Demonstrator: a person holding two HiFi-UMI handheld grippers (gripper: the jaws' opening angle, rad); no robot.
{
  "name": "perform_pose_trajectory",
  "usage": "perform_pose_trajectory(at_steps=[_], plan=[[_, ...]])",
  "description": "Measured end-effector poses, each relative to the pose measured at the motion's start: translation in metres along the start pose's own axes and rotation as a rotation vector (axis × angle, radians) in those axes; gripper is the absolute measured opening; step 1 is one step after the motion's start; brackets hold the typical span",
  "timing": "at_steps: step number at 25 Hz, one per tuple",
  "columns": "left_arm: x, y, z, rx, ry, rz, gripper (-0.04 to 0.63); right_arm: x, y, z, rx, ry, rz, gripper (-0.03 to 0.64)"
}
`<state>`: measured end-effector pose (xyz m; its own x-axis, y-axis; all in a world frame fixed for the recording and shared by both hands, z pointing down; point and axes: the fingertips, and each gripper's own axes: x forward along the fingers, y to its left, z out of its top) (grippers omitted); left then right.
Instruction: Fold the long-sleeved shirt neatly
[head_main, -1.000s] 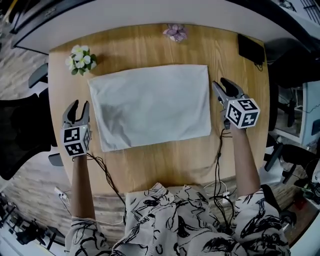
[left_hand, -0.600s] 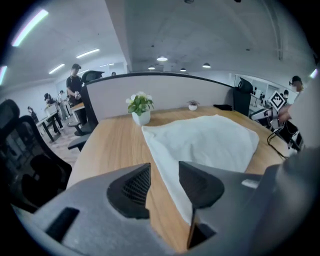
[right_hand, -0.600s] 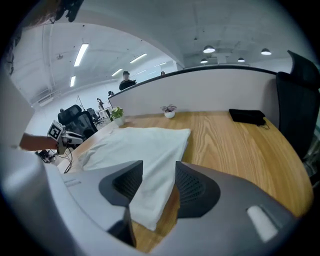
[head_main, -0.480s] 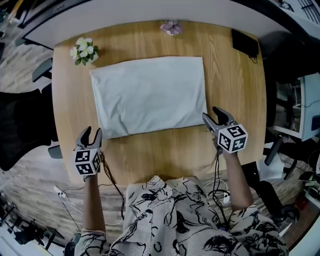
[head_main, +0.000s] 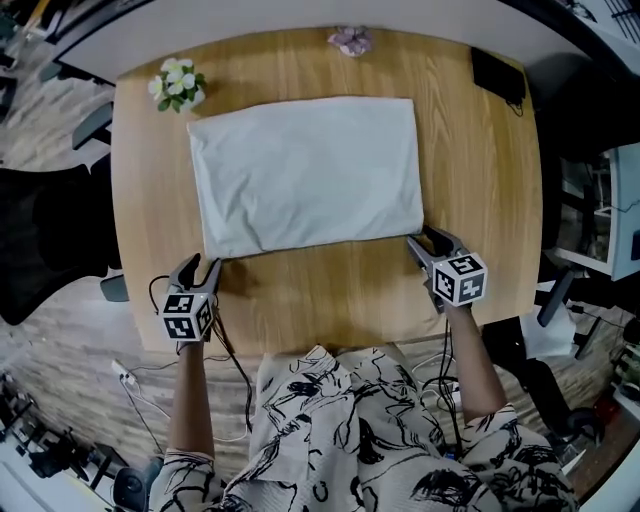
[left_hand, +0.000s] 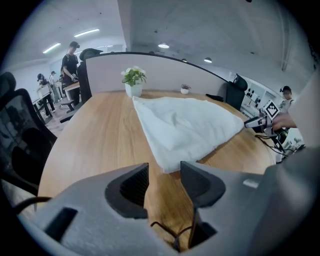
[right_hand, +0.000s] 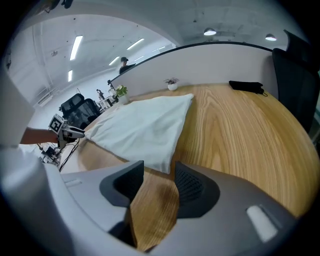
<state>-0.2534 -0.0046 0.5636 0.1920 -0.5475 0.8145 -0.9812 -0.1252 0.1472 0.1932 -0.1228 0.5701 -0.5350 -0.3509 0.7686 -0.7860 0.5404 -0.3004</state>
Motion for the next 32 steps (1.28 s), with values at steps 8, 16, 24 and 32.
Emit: perform_pose_trajectory(at_steps=[8,16,24,32], plan=[[0.001,-0.005,-0.002,0.059,-0.006,-0.002,0.032,0.001,0.001,-0.002,-0.008,-0.033,-0.065,0.018],[-0.003,0.010,-0.010,0.023,0.029,0.066,0.025,-0.009,-0.019,-0.012,0.019,-0.005,-0.111,0.015],[0.001,0.020,-0.018,0.005,0.033,0.057,0.028,-0.005,-0.027,-0.018,0.036,-0.001,-0.126,0.014],[0.001,0.013,-0.024,0.002,-0.001,-0.054,0.067,-0.006,-0.027,-0.025,0.033,-0.001,-0.149,0.015]])
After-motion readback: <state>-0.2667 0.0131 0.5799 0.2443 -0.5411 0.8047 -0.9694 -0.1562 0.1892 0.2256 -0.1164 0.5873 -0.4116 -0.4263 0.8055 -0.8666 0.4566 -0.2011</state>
